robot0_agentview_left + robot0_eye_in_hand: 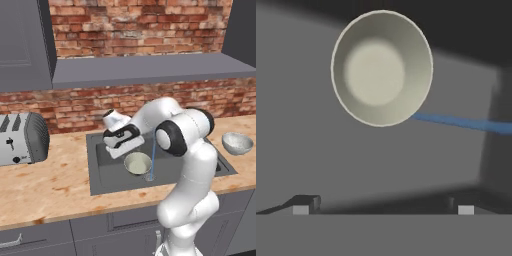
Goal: Rinse each bowl for a few seconds and place them down in the sink or on the counter.
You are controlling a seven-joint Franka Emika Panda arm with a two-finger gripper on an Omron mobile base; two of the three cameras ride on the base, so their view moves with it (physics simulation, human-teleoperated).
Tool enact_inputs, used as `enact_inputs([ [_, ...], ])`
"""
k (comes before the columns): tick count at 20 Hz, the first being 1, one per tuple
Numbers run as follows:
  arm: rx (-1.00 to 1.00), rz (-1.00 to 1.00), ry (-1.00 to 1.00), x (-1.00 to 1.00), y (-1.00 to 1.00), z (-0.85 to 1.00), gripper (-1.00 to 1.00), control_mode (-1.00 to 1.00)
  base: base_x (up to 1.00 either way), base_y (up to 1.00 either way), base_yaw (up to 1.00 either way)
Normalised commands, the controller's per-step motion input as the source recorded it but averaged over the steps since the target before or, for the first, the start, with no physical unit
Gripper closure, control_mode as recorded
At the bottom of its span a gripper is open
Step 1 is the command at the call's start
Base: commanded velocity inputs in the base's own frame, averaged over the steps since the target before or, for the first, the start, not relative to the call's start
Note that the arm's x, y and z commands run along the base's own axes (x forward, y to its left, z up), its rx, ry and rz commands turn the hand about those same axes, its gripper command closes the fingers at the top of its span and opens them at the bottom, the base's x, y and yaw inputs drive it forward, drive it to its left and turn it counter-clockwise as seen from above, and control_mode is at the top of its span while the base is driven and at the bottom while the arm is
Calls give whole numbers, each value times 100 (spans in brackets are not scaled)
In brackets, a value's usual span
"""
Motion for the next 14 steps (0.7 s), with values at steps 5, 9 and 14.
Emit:
enact_inputs([
  [5,5,-1,-10,-27,-5,45,-100,-100,0,0,0],
  [9,11,-1,0,-26,-7,46,-100,-100,0,0,0],
  [14,12,-2,3,-27,-8,40,-100,-100,0,0,0],
])
